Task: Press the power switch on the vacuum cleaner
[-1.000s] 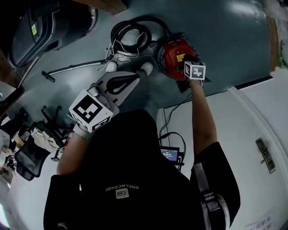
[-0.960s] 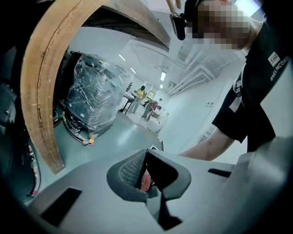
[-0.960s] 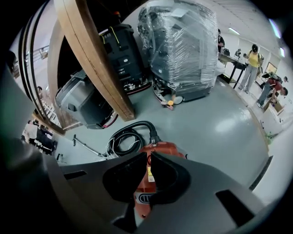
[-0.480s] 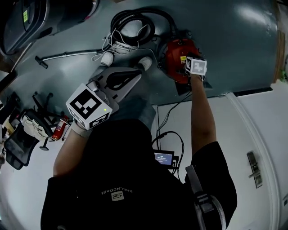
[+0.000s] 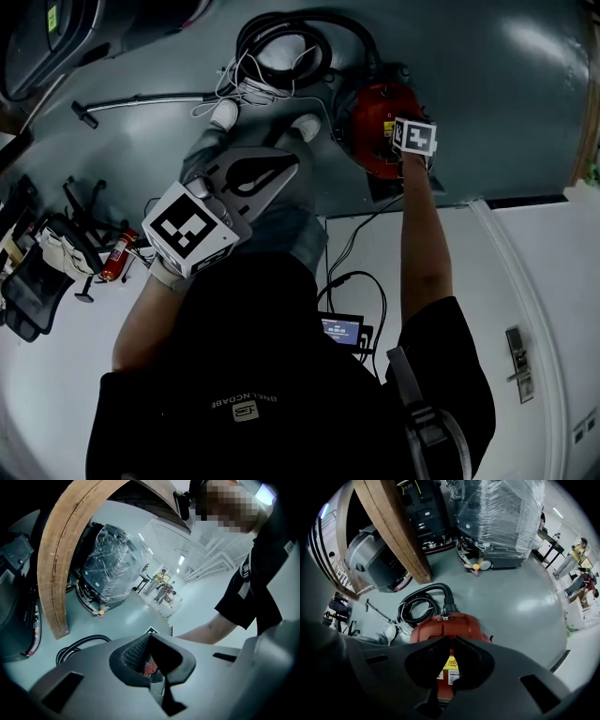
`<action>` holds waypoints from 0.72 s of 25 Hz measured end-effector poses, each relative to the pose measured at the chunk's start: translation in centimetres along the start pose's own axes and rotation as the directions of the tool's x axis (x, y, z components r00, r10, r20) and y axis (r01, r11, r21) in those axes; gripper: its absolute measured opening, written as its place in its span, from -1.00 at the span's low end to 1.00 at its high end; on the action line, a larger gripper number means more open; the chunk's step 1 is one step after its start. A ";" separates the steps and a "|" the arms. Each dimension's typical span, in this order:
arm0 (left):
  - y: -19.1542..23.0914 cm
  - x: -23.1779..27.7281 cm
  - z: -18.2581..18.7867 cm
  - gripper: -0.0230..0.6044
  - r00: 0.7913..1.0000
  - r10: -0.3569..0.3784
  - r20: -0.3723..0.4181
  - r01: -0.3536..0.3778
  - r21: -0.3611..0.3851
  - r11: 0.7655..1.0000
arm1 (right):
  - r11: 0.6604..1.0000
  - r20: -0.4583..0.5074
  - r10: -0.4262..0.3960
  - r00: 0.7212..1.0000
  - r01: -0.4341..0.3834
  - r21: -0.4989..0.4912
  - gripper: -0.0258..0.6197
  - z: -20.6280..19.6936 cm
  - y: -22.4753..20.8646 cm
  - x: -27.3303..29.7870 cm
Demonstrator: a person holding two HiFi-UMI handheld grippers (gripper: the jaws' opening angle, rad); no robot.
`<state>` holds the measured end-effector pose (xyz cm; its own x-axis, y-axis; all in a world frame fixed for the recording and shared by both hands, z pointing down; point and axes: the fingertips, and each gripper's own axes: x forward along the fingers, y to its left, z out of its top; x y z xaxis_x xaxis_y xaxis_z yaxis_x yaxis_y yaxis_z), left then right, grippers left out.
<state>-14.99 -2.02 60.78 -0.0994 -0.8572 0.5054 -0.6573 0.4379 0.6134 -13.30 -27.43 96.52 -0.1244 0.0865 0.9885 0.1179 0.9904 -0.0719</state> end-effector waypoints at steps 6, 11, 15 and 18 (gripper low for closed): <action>0.2 -0.1 -0.1 -0.88 1.000 0.004 0.007 -0.004 -0.012 1.000 | 1.000 -0.006 0.019 1.000 -0.019 0.015 -0.81 -0.1 0.0 0.3; 0.2 -0.1 0.0 -0.88 1.000 0.006 0.010 -0.005 -0.016 1.000 | 0.999 -0.021 0.032 0.999 -0.032 0.031 -0.81 -0.3 -0.6 1.0; 0.1 -0.1 0.0 -0.88 1.000 0.008 0.006 -0.008 -0.018 1.000 | 0.998 -0.021 0.051 0.998 -0.050 0.045 -0.81 -0.4 -0.5 1.0; -0.2 -0.1 0.3 -0.88 1.000 0.004 0.009 -0.004 -0.008 1.000 | 0.997 -0.022 0.050 0.999 -0.049 0.052 -0.81 -0.4 -0.5 1.0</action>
<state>-15.08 -2.04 60.44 -0.1085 -0.8578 0.5024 -0.6509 0.4433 0.6163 -13.13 -27.92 97.62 -0.0967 0.1337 0.9863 0.0724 0.9893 -0.1270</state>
